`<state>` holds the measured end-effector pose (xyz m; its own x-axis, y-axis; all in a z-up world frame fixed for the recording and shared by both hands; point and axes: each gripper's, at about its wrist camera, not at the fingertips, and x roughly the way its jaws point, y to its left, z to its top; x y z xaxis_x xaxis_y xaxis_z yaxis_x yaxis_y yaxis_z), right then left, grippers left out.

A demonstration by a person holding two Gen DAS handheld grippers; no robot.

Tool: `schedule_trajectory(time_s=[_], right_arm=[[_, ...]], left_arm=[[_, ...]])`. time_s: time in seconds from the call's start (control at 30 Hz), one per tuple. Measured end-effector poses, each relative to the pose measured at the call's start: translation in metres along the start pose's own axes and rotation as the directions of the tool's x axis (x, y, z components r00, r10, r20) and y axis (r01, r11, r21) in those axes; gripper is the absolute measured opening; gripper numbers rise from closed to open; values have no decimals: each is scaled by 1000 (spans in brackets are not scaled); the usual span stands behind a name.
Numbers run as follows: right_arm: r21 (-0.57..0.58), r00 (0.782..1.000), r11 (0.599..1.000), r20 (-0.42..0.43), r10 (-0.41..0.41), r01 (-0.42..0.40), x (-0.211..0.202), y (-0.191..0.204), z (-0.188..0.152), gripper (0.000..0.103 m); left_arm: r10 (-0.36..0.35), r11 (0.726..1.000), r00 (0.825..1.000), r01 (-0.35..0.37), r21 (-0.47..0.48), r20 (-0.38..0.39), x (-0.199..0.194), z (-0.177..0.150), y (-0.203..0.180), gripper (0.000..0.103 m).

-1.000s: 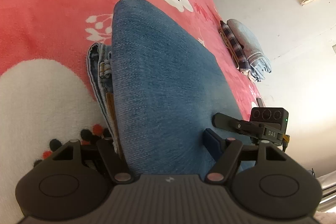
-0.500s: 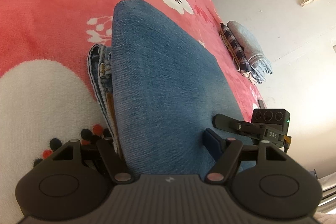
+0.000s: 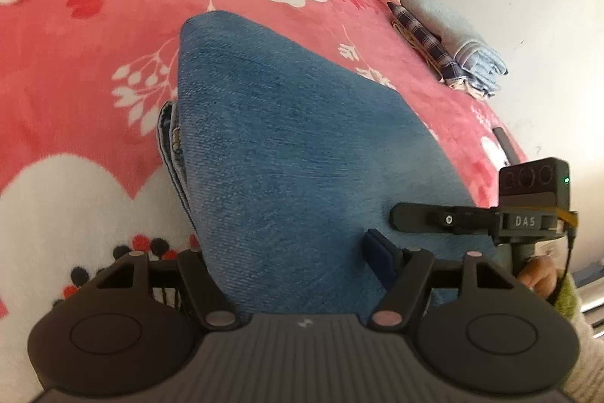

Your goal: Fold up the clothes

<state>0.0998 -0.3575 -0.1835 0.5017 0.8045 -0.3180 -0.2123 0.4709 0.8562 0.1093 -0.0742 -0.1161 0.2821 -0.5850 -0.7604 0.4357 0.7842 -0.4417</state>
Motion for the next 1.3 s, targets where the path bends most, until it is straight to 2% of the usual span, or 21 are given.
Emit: schedule_trajectory(time_s=[0.17,0.57,0.83,1.0,1.3], right_arm=[[13,999,999,32,-40,39,-2,7,-2,33],[-64,991,991,78,-111,116,-13,41,-4,33],[-65,979,977,49,-199,202,-15,32,-12,33],[-54,981,980,59,-186,189,-18,26,-16,32],[-54,981,981,62,-185,189,-18,26,-20,32]], left_arm=[[29,999,999,-30,33,20,-2,-2,-4,69],[90,985,993,-100,138,79,-15,-4,-38,66],[154,970,985,-166,175,75,2,-16,-53,66],[192,958,977,-208,198,97,5,-22,-62,66],[214,950,971,-233,207,110,5,-26,-66,67]])
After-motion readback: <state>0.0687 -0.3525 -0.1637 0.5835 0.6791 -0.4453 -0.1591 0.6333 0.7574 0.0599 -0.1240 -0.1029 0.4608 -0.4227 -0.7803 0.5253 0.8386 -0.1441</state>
